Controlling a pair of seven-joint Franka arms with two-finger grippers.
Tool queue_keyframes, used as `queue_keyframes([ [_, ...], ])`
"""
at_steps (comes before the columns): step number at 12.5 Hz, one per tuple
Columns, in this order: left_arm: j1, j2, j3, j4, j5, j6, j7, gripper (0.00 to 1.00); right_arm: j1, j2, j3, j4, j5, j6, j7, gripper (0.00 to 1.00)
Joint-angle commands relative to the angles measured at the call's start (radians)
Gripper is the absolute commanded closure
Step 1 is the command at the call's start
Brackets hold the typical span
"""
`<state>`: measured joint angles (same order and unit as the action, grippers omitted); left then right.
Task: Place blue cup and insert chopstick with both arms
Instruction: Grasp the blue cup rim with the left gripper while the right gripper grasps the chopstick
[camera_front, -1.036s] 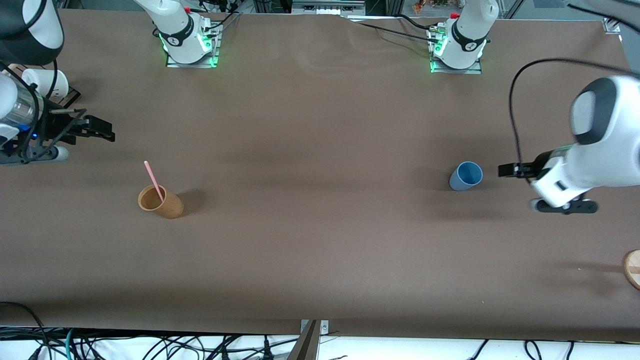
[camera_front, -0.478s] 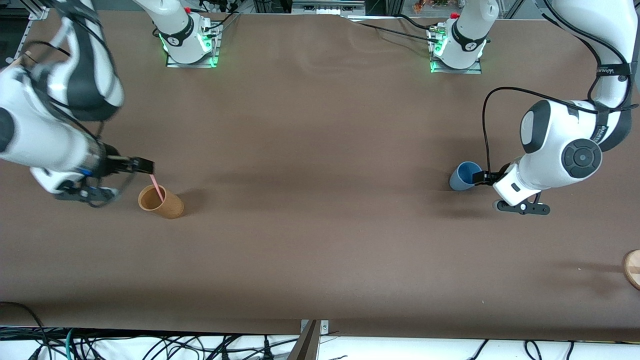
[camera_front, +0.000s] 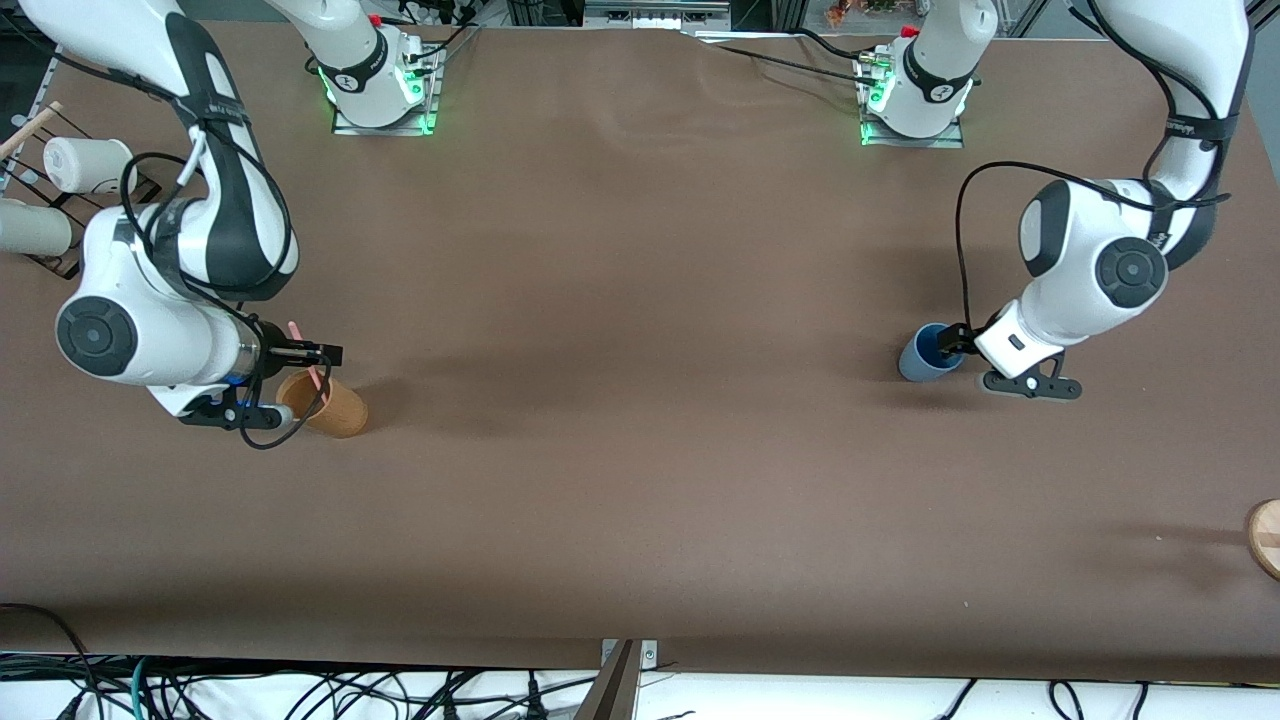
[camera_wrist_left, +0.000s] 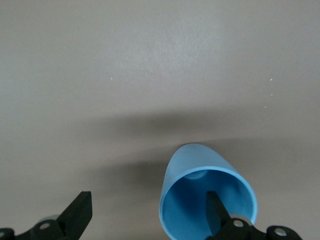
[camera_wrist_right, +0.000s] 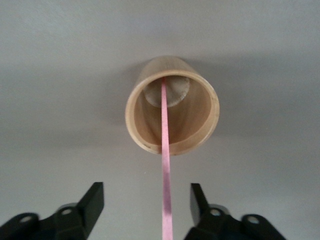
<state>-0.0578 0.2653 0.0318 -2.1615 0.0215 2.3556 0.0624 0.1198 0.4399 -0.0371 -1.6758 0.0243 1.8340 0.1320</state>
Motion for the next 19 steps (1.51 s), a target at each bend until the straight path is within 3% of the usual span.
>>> queue_keyframes([
  [1, 0.001, -0.041, 0.005, -0.087, 0.024, 0.083, 0.013, 0.01, -0.006, 0.006, 0.002, -0.031, -0.003, 0.001, -0.005, 0.60],
  [2, 0.003, -0.037, 0.006, -0.089, 0.024, 0.096, 0.013, 0.05, -0.014, 0.008, 0.002, -0.030, -0.003, 0.001, -0.005, 0.75],
  [4, 0.003, -0.031, 0.007, -0.089, 0.024, 0.106, 0.013, 0.20, -0.025, 0.008, 0.002, -0.030, -0.004, 0.001, -0.008, 0.89],
  [6, 0.003, -0.023, 0.007, -0.087, 0.021, 0.111, 0.011, 0.75, -0.026, 0.008, 0.003, -0.027, -0.001, -0.005, -0.014, 0.98],
  [7, 0.004, -0.023, 0.008, -0.089, 0.017, 0.111, 0.011, 0.96, -0.026, 0.008, 0.003, -0.021, 0.002, -0.010, -0.020, 0.98],
  [8, 0.004, -0.023, 0.008, -0.087, 0.014, 0.111, 0.011, 1.00, -0.025, 0.005, 0.003, -0.015, 0.000, -0.012, -0.023, 0.98],
  [15, 0.000, -0.032, 0.010, -0.048, 0.006, 0.081, -0.010, 1.00, -0.017, -0.007, 0.008, 0.042, 0.003, -0.093, -0.023, 0.98],
  [17, -0.032, -0.037, 0.007, 0.032, -0.012, -0.008, -0.021, 1.00, -0.017, -0.016, 0.008, 0.053, 0.003, -0.107, -0.026, 0.98],
  [19, -0.109, -0.023, 0.007, 0.162, -0.118, -0.140, -0.044, 1.00, -0.017, -0.024, 0.008, 0.096, 0.005, -0.165, -0.025, 0.98],
])
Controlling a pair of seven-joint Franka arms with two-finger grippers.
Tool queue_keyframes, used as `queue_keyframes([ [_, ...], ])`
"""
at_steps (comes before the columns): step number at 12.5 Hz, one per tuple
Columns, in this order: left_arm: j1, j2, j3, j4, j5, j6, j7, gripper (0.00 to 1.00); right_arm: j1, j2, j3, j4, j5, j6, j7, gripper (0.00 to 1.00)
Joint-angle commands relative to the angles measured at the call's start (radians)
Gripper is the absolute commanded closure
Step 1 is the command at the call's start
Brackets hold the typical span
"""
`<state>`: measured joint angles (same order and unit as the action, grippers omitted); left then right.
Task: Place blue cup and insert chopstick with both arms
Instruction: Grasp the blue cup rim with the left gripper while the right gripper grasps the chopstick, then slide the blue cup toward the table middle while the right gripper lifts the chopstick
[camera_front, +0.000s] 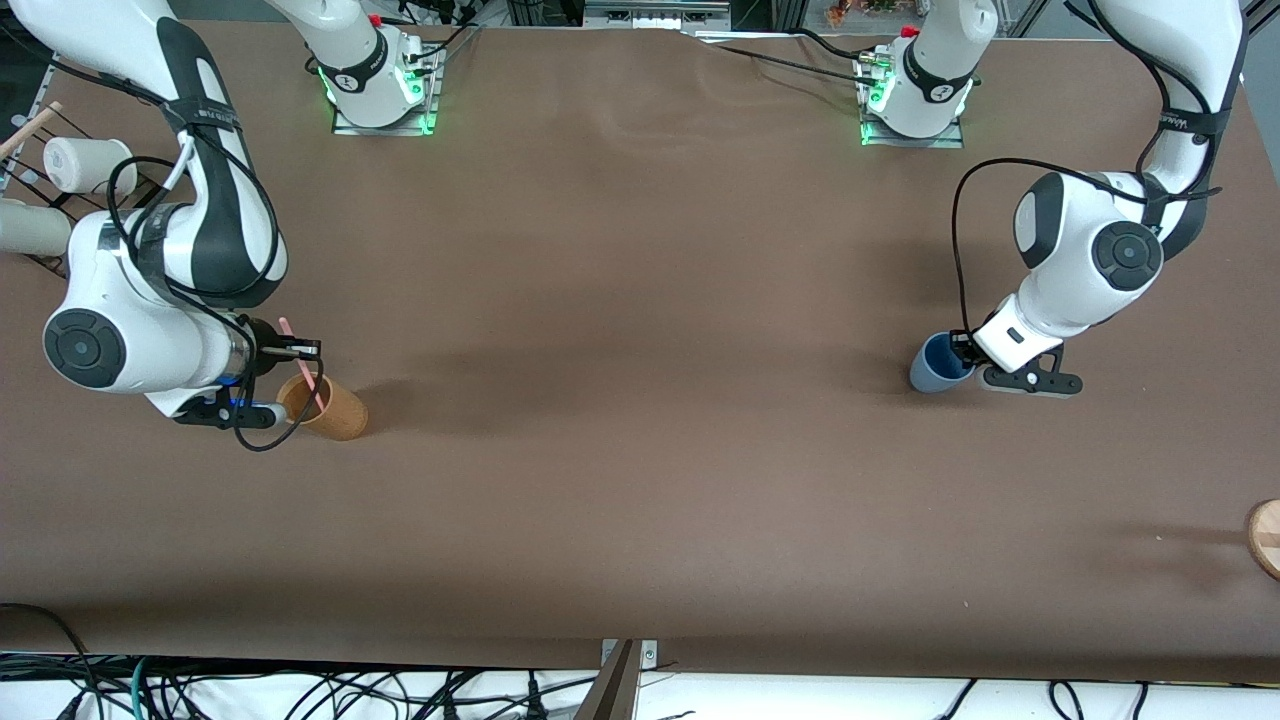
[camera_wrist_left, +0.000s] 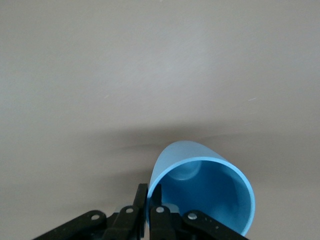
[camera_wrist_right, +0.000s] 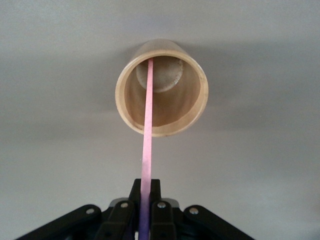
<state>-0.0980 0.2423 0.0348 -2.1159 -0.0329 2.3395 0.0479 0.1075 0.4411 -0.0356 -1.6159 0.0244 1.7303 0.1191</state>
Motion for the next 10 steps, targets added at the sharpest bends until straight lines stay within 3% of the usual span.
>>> queue_keyframes([
  [1, -0.112, 0.026, 0.004, 0.196, -0.067, -0.184, -0.067, 1.00, -0.005, -0.027, 0.006, 0.069, 0.006, -0.107, -0.010, 0.98],
  [6, -0.377, 0.256, 0.005, 0.606, -0.067, -0.380, -0.386, 1.00, -0.002, -0.041, 0.011, 0.236, 0.011, -0.339, -0.009, 0.98],
  [10, -0.526, 0.466, 0.010, 0.890, -0.073, -0.430, -0.554, 1.00, 0.001, -0.044, 0.046, 0.372, 0.008, -0.529, -0.010, 0.98],
])
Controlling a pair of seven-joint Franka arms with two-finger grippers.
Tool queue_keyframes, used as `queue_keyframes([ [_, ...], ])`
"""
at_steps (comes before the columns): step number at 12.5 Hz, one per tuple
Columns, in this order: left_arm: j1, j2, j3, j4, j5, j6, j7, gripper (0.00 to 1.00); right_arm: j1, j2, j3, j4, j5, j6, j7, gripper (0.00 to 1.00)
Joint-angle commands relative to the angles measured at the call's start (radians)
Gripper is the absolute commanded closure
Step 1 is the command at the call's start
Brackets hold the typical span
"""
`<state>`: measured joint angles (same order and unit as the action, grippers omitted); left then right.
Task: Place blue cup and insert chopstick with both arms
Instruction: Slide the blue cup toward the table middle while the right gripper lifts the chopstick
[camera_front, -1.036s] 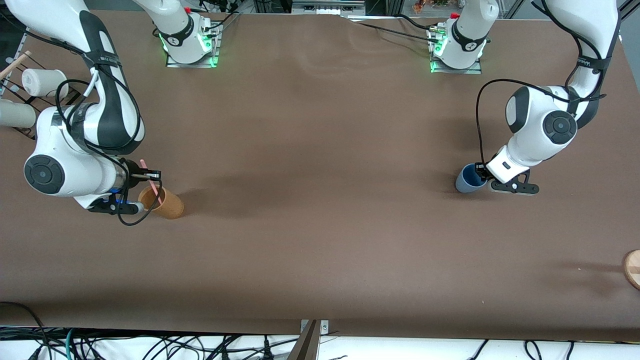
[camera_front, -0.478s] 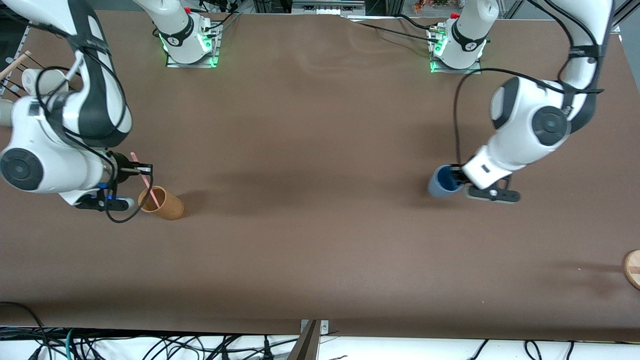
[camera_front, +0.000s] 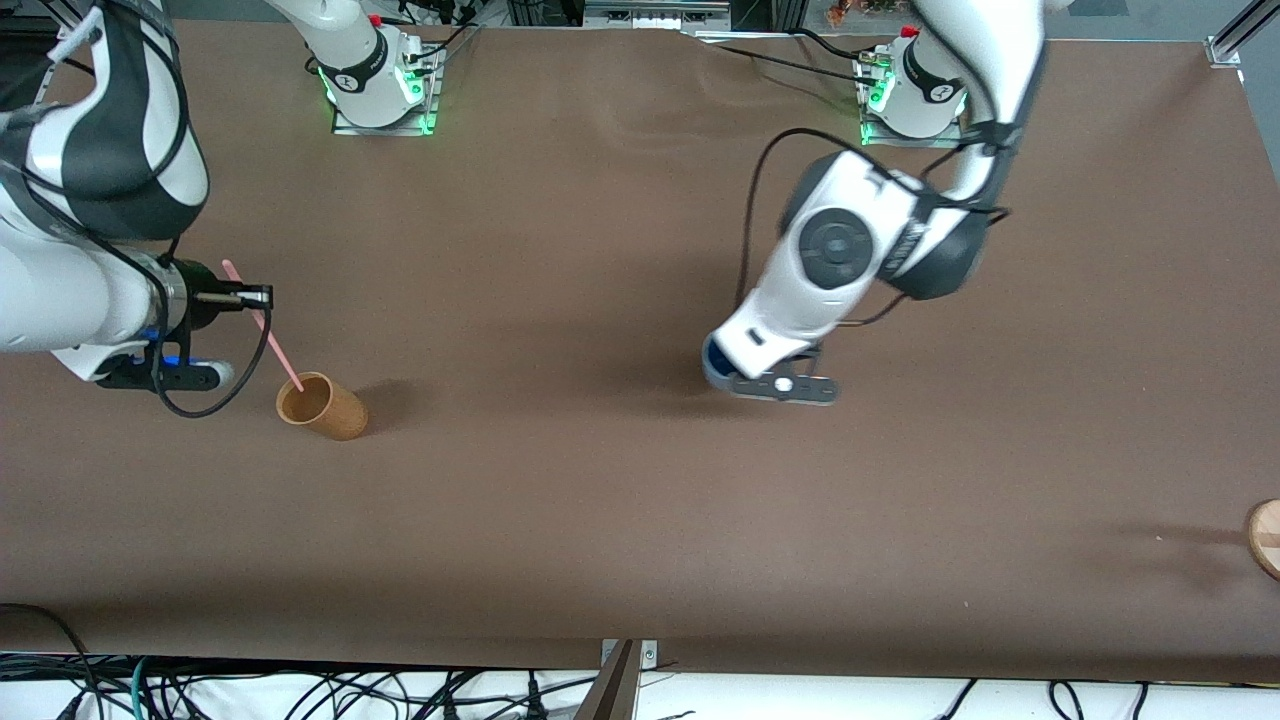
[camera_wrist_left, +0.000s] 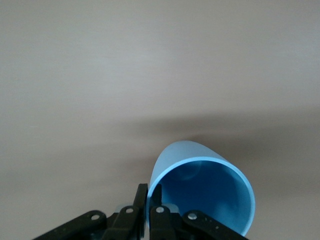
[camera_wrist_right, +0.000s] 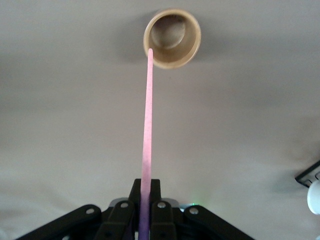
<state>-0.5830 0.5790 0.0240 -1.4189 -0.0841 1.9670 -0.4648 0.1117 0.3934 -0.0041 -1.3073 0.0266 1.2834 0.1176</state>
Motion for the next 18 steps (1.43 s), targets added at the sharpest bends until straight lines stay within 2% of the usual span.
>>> queue_keyframes([
  [1, -0.066, 0.180, 0.021, 0.249, -0.022, -0.056, -0.072, 1.00, 0.000, 0.002, 0.016, 0.075, 0.006, -0.104, -0.007, 0.98],
  [3, -0.107, 0.264, 0.021, 0.346, -0.022, -0.053, -0.124, 1.00, 0.006, 0.001, 0.045, 0.085, 0.004, -0.107, 0.001, 0.98],
  [5, -0.130, 0.311, 0.021, 0.389, -0.022, -0.045, -0.153, 1.00, 0.006, 0.002, 0.044, 0.092, 0.006, -0.107, -0.001, 0.98],
  [12, -0.153, 0.375, 0.024, 0.393, -0.016, 0.016, -0.216, 1.00, 0.006, 0.002, 0.046, 0.094, 0.033, -0.107, 0.001, 0.98],
  [13, -0.150, 0.374, 0.025, 0.393, -0.019, 0.016, -0.218, 0.96, 0.006, 0.002, 0.046, 0.094, 0.033, -0.107, 0.002, 0.98],
  [15, -0.146, 0.364, 0.025, 0.393, -0.022, 0.016, -0.216, 0.71, 0.008, 0.002, 0.047, 0.094, 0.033, -0.107, 0.004, 0.98],
  [17, -0.141, 0.349, 0.024, 0.393, -0.042, 0.016, -0.216, 0.00, 0.013, 0.002, 0.050, 0.094, 0.042, -0.108, 0.002, 0.98],
  [18, -0.138, 0.337, 0.022, 0.393, -0.055, 0.010, -0.215, 0.00, 0.011, 0.002, 0.062, 0.094, 0.070, -0.108, 0.005, 0.98],
])
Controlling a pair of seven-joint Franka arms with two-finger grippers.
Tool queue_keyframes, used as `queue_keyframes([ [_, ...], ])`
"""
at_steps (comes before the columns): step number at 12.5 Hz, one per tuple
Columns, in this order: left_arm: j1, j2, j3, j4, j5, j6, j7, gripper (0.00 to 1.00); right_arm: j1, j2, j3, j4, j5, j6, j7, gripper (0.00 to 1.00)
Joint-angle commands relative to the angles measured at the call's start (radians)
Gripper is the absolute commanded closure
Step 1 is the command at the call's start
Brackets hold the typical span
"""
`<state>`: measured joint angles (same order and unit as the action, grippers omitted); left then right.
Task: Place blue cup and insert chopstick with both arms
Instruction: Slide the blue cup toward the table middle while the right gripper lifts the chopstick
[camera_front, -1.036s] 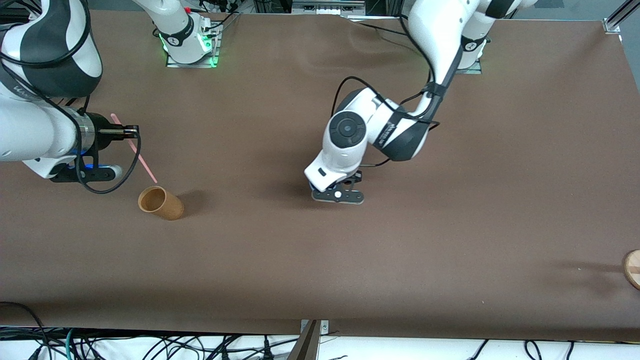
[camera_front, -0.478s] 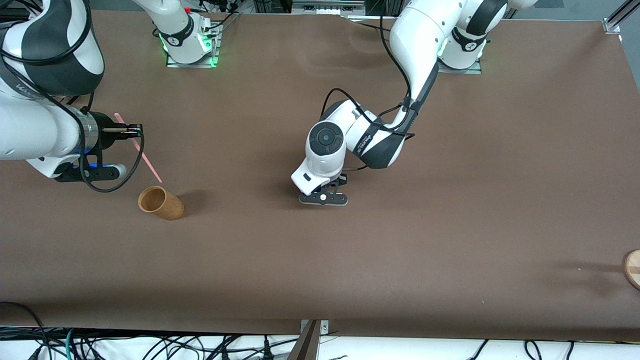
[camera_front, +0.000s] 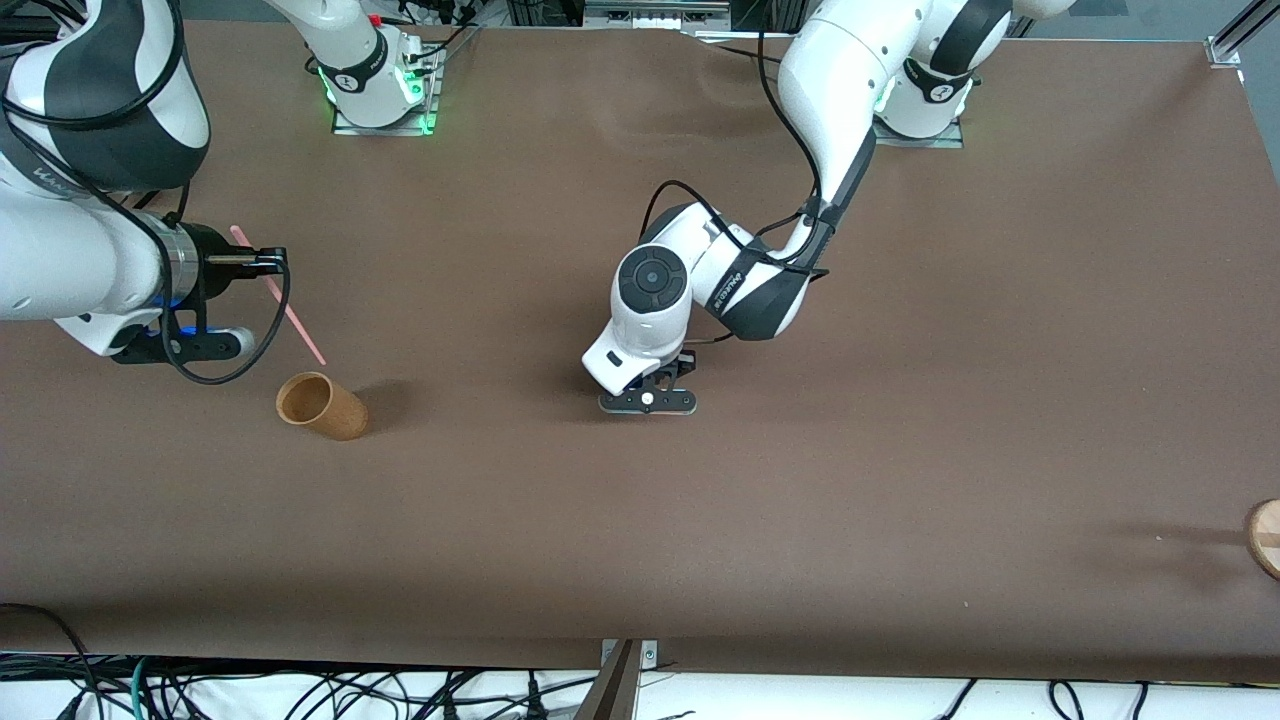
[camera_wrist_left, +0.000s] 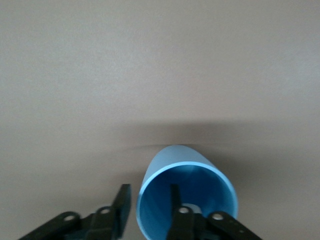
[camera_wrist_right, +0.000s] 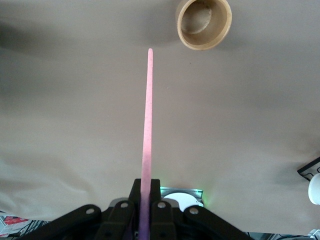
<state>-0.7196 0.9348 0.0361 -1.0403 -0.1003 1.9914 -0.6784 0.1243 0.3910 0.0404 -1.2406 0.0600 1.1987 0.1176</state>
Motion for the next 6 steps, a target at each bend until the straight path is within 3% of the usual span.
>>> queue_keyframes([
  [1, 0.005, -0.042, 0.011, 0.014, -0.061, -0.022, 0.000, 0.00, 0.000, 0.005, 0.019, 0.027, 0.050, -0.022, 0.022, 0.98],
  [6, 0.104, -0.223, 0.039, -0.006, -0.052, -0.124, 0.175, 0.00, 0.000, 0.009, 0.050, 0.047, 0.153, -0.014, 0.154, 0.98],
])
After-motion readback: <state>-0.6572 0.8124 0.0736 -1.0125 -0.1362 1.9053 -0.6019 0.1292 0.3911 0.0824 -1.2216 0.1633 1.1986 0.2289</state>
